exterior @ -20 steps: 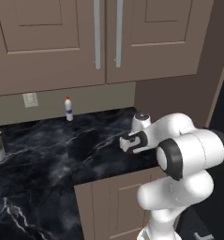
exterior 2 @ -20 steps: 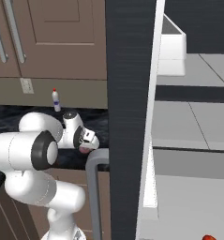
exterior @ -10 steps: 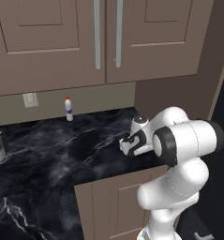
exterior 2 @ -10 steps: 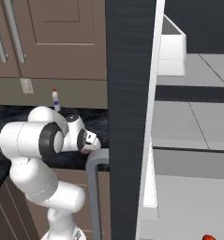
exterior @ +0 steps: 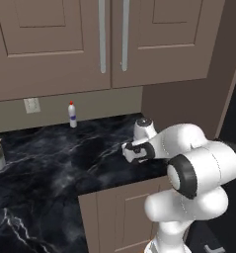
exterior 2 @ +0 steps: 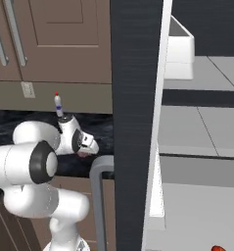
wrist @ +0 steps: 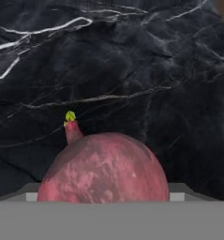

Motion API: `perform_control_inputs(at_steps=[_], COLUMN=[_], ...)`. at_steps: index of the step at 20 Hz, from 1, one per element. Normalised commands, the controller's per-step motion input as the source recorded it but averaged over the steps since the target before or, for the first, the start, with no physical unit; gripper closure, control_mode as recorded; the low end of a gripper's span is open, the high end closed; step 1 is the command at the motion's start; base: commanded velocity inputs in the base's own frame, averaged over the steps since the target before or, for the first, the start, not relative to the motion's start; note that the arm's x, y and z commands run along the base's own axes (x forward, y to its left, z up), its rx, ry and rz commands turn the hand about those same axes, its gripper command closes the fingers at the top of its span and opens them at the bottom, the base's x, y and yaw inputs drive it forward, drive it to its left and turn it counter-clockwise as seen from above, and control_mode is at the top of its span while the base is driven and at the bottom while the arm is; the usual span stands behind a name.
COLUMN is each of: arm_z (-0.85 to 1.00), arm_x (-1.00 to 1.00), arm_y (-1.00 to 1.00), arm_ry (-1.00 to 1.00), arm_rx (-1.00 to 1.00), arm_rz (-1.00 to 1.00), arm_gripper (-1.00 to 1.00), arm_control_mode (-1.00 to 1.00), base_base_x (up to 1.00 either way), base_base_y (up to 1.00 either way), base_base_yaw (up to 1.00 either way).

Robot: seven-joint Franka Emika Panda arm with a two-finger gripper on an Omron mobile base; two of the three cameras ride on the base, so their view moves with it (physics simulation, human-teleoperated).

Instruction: Place the onion and tomato inside the fridge drawer. Close the drawer after placing the vegetables.

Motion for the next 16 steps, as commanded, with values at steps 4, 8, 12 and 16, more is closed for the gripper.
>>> perform_control_inputs(at_steps=[4,8,12,16], arm_z=[1.00,0.93,0.51,0.06], arm_x=[-0.93,-0.99,-1.00,-0.44], arm_y=[0.31,0.03,-0.07,0.02], arm_ry=[0.00,0.00,0.00,0.02], arm_rx=[0.00,0.00,0.02,0.00], arm_rz=[-0.04,-0.04,0.00,0.00], arm_gripper=[1.00,1.00,1.00,1.00], arm_control_mode=[-1.00,-1.00,-1.00,-1.00], base_base_x=[0.00,0.00,0.00,0.00], base_base_y=[0.00,0.00,0.00,0.00], base_base_yaw=[0.00,0.00,0.00,0.00])
